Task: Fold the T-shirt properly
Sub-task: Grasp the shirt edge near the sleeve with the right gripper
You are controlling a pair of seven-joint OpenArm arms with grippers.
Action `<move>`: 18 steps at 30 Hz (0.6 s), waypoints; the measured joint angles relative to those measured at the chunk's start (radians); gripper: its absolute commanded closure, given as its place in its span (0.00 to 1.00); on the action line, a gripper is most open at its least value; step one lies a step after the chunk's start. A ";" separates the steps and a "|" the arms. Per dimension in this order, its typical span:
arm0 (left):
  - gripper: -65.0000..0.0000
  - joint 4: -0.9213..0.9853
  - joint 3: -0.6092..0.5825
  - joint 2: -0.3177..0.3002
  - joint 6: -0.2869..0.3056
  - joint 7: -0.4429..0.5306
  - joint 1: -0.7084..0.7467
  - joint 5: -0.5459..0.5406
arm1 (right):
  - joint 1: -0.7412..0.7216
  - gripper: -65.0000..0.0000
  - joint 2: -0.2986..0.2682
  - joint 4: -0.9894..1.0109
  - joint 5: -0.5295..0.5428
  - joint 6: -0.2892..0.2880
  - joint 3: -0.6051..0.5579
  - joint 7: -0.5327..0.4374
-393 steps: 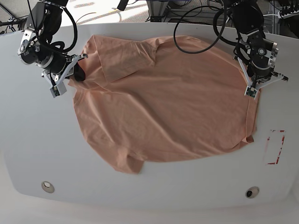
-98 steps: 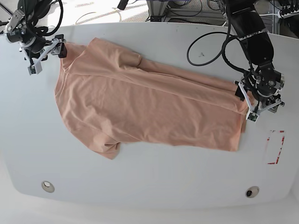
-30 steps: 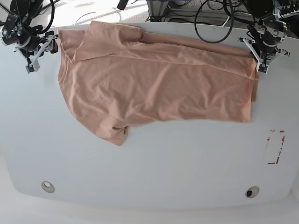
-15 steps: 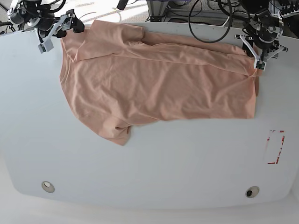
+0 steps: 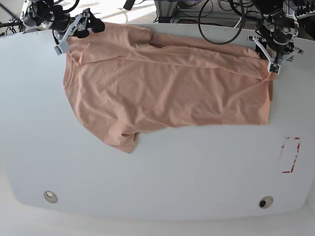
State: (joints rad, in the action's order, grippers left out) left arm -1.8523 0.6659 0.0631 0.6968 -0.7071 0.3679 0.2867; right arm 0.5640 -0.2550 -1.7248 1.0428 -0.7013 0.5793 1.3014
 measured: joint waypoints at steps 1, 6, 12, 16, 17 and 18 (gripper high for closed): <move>0.52 0.000 0.000 0.000 0.000 0.000 0.000 0.000 | -0.011 0.26 0.000 0.000 -0.004 -0.002 -0.004 0.000; 0.52 0.000 0.001 0.000 0.000 0.000 0.000 0.000 | -0.017 0.26 0.003 -0.001 -0.009 -0.002 -0.010 -0.006; 0.52 0.001 0.001 -0.001 0.000 0.000 -0.001 0.000 | -0.012 0.29 0.010 -0.002 0.002 -0.003 -0.009 0.005; 0.52 0.001 -0.002 -0.003 0.000 -0.001 -0.002 0.000 | 0.019 0.32 0.025 -0.006 0.021 -0.003 -0.009 0.003; 0.52 0.001 -0.004 -0.003 0.000 -0.002 -0.002 0.000 | 0.027 0.31 0.028 -0.017 0.020 -0.003 -0.009 0.011; 0.52 0.001 -0.004 -0.003 0.000 -0.002 -0.002 0.000 | 0.034 0.31 0.031 -0.031 0.013 -0.003 -0.010 0.018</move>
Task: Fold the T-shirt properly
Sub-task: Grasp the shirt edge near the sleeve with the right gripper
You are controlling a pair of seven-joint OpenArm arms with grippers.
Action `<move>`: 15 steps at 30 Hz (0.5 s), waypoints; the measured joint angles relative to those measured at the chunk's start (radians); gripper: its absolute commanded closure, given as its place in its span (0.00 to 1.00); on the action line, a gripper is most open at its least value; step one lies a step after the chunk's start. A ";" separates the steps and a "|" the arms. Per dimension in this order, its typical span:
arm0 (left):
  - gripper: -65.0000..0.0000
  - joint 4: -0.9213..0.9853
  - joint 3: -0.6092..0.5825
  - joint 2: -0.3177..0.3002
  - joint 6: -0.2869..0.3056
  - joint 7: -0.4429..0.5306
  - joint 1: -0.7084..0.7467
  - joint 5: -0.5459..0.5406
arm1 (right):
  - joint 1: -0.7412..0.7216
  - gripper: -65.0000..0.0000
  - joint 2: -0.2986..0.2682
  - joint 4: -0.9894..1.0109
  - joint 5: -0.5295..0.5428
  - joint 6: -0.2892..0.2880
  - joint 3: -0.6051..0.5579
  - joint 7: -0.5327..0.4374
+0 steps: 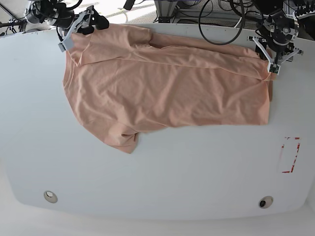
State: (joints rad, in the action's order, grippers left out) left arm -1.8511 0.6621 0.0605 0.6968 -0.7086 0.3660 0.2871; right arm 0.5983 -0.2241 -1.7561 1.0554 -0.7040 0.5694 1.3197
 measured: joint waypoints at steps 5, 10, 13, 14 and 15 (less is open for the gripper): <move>0.52 0.002 0.000 0.000 0.000 0.000 0.000 0.000 | 0.029 0.31 0.012 -0.048 -0.042 0.005 0.000 0.028; 0.52 0.002 0.000 0.000 0.000 0.002 0.000 0.000 | 0.024 0.31 0.030 -0.050 -0.037 0.006 -0.012 0.026; 0.52 0.002 0.000 0.000 0.000 0.002 0.000 0.000 | 0.017 0.31 0.028 -0.050 -0.037 0.006 -0.055 0.027; 0.52 0.002 0.000 0.000 0.000 0.002 0.000 0.000 | 0.008 0.31 0.031 -0.050 -0.037 0.007 -0.062 0.040; 0.52 0.002 0.000 0.000 0.000 0.002 -0.001 0.000 | 0.001 0.31 0.031 -0.050 -0.033 0.007 -0.064 0.048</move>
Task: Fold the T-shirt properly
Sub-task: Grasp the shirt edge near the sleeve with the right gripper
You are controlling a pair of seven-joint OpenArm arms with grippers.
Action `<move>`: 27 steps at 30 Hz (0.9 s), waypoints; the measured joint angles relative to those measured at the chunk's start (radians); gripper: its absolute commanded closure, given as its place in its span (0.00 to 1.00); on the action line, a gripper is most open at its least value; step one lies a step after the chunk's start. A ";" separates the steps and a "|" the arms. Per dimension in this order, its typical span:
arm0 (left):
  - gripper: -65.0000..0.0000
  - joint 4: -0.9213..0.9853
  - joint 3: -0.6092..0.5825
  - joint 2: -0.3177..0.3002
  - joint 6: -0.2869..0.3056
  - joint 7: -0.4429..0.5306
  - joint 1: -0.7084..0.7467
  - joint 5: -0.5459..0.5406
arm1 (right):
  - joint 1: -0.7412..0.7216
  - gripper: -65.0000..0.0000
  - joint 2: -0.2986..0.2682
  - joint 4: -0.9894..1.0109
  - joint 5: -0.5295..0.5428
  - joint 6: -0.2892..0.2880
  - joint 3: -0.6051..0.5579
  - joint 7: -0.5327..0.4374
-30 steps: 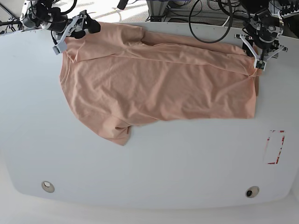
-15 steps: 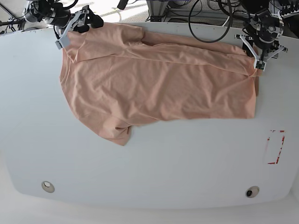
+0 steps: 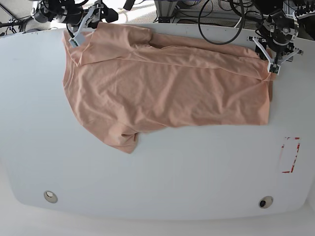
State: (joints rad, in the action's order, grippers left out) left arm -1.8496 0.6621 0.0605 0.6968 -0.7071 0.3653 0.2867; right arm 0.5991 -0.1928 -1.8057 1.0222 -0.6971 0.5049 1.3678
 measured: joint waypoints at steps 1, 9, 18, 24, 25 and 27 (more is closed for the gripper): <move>0.52 0.000 0.000 0.000 0.000 0.000 0.000 0.000 | -0.003 0.31 0.002 0.000 0.005 0.001 0.000 0.001; 0.52 0.000 0.000 0.000 0.000 0.000 0.000 0.000 | -0.023 0.64 0.030 -0.002 -0.005 0.000 -0.001 -0.024; 0.52 0.000 0.000 0.000 0.000 0.000 0.000 0.000 | -0.028 1.00 0.030 -0.005 -0.004 0.001 0.000 -0.023; 0.52 0.000 0.000 0.000 0.000 0.000 0.000 0.000 | -0.018 1.00 0.029 -0.048 0.062 0.000 0.010 -0.020; 0.52 0.000 0.000 0.000 0.000 0.000 0.000 0.000 | -0.018 1.00 0.029 -0.058 0.108 0.000 0.010 -0.021; 0.52 0.000 0.000 0.000 0.000 0.000 0.000 0.000 | -0.019 1.00 0.027 -0.073 0.182 0.000 0.010 -0.021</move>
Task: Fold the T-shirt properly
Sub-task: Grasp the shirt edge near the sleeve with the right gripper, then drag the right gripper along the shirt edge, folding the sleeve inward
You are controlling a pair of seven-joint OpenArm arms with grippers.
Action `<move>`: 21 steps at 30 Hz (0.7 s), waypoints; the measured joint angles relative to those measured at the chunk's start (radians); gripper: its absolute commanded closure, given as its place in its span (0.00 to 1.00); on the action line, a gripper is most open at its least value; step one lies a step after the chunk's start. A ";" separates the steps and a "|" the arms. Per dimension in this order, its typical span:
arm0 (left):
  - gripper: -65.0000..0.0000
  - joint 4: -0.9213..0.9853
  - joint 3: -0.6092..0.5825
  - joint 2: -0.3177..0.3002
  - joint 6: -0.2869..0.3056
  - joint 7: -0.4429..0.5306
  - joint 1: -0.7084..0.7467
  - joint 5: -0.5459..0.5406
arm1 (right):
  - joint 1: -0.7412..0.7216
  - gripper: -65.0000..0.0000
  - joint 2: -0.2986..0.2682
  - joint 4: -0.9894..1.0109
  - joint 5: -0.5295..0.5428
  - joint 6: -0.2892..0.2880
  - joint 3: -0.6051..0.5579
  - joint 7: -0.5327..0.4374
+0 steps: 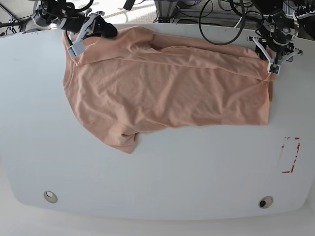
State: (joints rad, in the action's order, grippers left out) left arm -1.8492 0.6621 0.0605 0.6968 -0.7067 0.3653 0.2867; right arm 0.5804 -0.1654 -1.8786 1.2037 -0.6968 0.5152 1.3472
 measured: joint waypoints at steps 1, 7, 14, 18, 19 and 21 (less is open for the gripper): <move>0.52 0.000 0.000 0.000 0.000 0.000 0.000 0.000 | -0.002 1.00 -0.003 0.000 0.037 0.000 0.000 0.000; 0.52 0.000 0.000 0.000 0.000 0.000 0.001 0.000 | -0.073 1.00 -0.048 0.003 0.077 0.001 0.001 0.004; 0.52 0.003 0.003 -0.034 0.003 -0.004 0.003 0.007 | -0.146 1.00 -0.078 0.048 0.078 0.000 0.002 0.002; 0.52 0.004 0.000 -0.031 0.003 -0.004 0.003 0.004 | -0.212 1.00 -0.078 0.102 0.076 0.000 -0.001 0.009; 0.52 0.004 0.000 -0.031 0.004 -0.004 0.003 0.004 | -0.223 1.00 -0.078 0.110 0.080 0.000 -0.002 0.007; 0.52 0.004 0.000 -0.032 0.003 -0.004 0.003 0.004 | -0.251 1.00 -0.081 0.135 0.079 0.000 -0.002 0.006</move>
State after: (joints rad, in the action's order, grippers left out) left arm -1.8454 0.6621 0.0288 0.7002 -0.7105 0.3683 0.2909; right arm 0.3294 -0.2466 -1.7432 1.2831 -0.6964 0.5129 1.3537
